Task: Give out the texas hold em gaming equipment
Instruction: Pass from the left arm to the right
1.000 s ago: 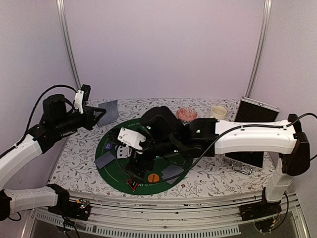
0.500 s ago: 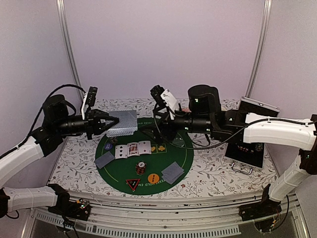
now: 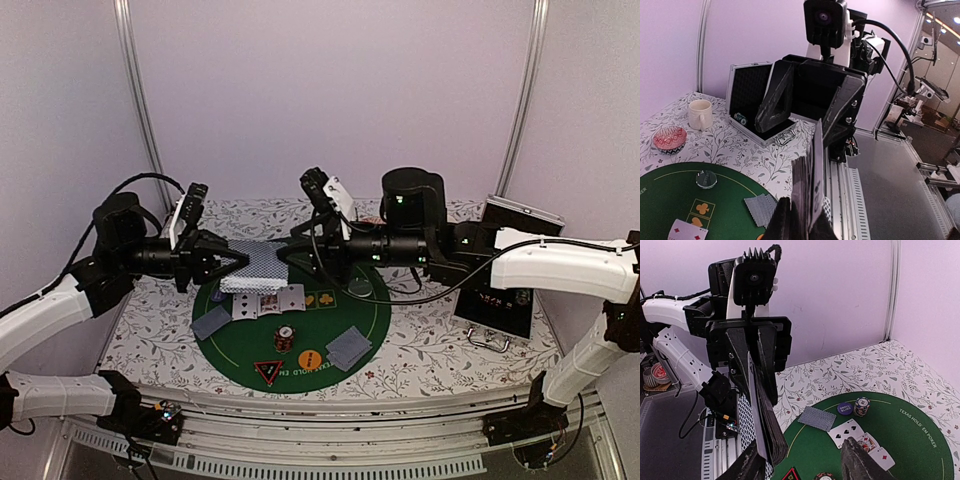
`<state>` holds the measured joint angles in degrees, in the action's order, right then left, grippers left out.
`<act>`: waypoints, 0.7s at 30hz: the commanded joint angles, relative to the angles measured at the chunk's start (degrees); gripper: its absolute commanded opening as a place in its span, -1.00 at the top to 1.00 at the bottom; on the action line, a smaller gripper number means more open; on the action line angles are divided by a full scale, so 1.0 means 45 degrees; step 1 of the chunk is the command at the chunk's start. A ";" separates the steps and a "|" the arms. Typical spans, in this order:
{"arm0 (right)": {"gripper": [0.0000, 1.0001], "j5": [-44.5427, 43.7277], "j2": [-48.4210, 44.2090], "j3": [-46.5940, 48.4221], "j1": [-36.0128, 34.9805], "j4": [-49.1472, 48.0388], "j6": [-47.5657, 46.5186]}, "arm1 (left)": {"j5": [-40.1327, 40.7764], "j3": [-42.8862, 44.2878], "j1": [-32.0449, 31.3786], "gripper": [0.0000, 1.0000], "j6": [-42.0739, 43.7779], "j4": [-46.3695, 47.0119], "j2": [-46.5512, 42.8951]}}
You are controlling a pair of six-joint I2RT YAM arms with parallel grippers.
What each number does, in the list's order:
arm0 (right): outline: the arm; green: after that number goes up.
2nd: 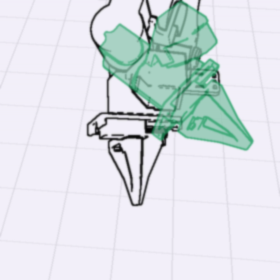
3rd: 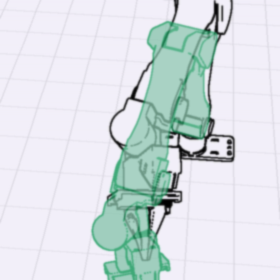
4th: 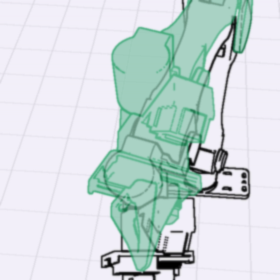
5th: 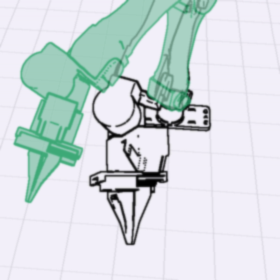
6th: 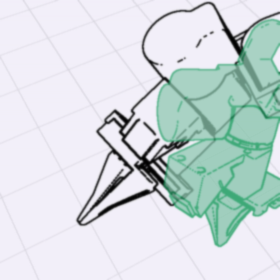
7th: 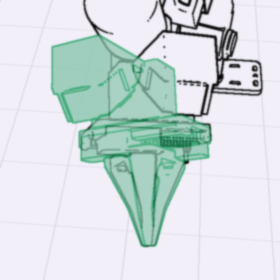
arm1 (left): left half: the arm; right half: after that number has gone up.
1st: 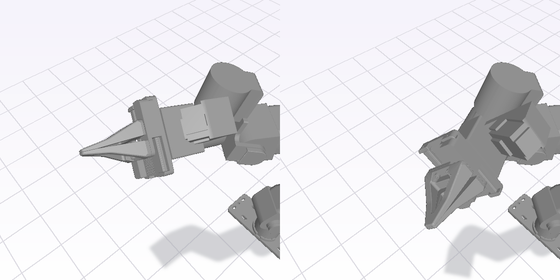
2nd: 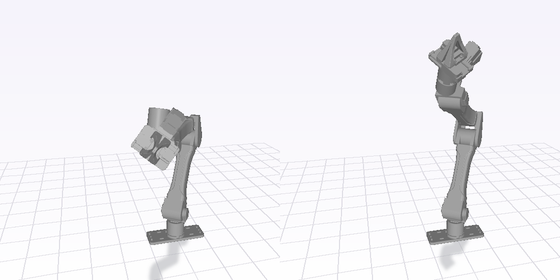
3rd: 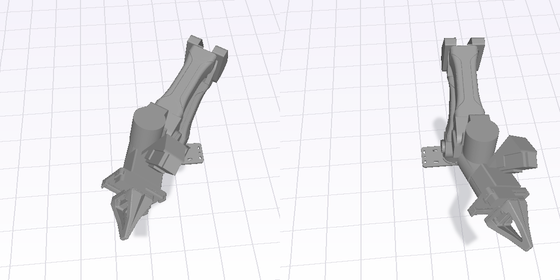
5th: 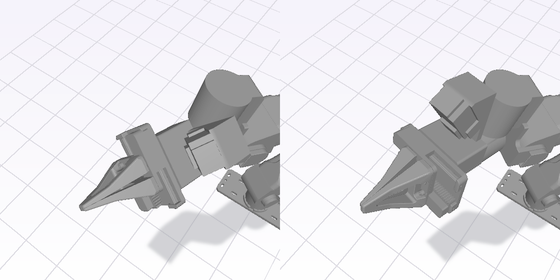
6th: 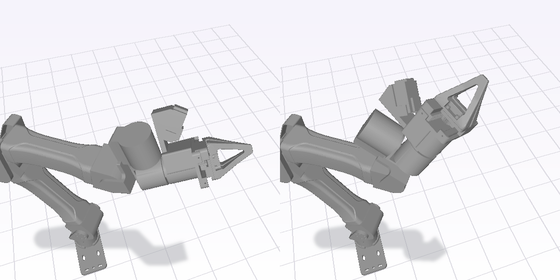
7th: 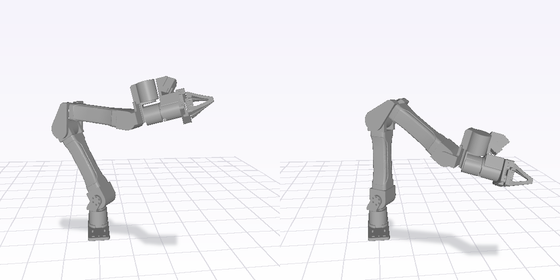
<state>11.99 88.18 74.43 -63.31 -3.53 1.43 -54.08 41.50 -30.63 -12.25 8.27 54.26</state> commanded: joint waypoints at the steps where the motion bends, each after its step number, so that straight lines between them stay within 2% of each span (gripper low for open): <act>1: -0.09 0.0465 0.0215 0.0408 0.0006 -0.0262 -0.0159 | -0.0361 -0.0062 -0.0165 1.00 -0.0138 0.0433 0.0012; 6: -0.15 0.0962 0.0580 0.0484 0.0009 -0.0209 -0.0051 | -0.0597 -0.0170 -0.0160 1.00 -0.0326 0.0768 -0.0041; 14: -0.02 0.2132 0.1441 0.0947 0.0010 -0.0127 0.0196 | -0.1009 -0.0305 -0.0185 1.00 -0.0559 0.1228 -0.0177; 18: 0.16 0.2568 0.1644 0.1068 0.0012 -0.0142 0.0248 | -0.1008 -0.0316 -0.0184 1.00 -0.0540 0.1226 -0.0166; 21: 0.41 0.2820 0.1776 0.1180 0.0010 0.0044 0.0220 | -0.1008 -0.0315 -0.0185 1.00 -0.0519 0.1227 -0.0174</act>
<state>22.17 94.50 77.65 -63.31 -3.64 2.04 -57.08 40.34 -30.76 -14.20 11.31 54.35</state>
